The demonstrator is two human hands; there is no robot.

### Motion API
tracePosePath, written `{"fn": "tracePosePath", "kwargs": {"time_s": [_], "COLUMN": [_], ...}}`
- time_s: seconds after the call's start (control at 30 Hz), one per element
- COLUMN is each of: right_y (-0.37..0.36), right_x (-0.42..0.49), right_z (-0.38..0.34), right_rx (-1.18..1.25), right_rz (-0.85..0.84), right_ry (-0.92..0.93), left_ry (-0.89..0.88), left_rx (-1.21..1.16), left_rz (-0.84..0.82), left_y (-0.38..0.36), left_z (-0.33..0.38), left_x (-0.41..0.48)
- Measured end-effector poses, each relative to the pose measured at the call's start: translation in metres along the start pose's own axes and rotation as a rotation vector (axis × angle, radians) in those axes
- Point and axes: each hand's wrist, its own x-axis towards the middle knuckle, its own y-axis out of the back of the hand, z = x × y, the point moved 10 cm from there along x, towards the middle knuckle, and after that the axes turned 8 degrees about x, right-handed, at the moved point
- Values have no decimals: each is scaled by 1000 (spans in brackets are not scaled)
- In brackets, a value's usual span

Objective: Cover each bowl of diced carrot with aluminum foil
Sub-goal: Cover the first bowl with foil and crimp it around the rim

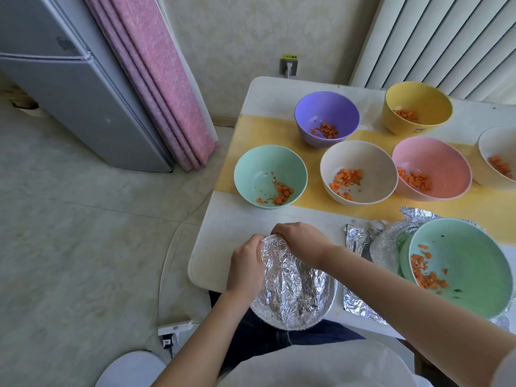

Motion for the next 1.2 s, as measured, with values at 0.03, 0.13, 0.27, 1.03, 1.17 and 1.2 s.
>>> {"fn": "tracePosePath", "kwargs": {"time_s": [0.03, 0.13, 0.27, 1.03, 1.17, 1.2], "right_y": [-3, -5, -5, -6, -7, -6], "right_x": [1, 3, 4, 11, 15, 15], "right_z": [-3, -8, -3, -12, -17, -18], "right_rx": [-17, -79, -35, 53, -60, -78], "right_rz": [-17, -30, -61, -56, -62, -55], "right_ry": [7, 5, 2, -8, 16, 27], "left_ry": [-3, -8, -30, 40, 64, 73], "left_rx": [6, 37, 59, -5, 40, 28], "left_rz": [4, 12, 9, -1, 25, 36], "left_y": [0, -1, -1, 2, 4, 4], "left_z": [0, 1, 4, -9, -11, -11], "left_x": [-1, -2, -3, -2, -4, -5]}}
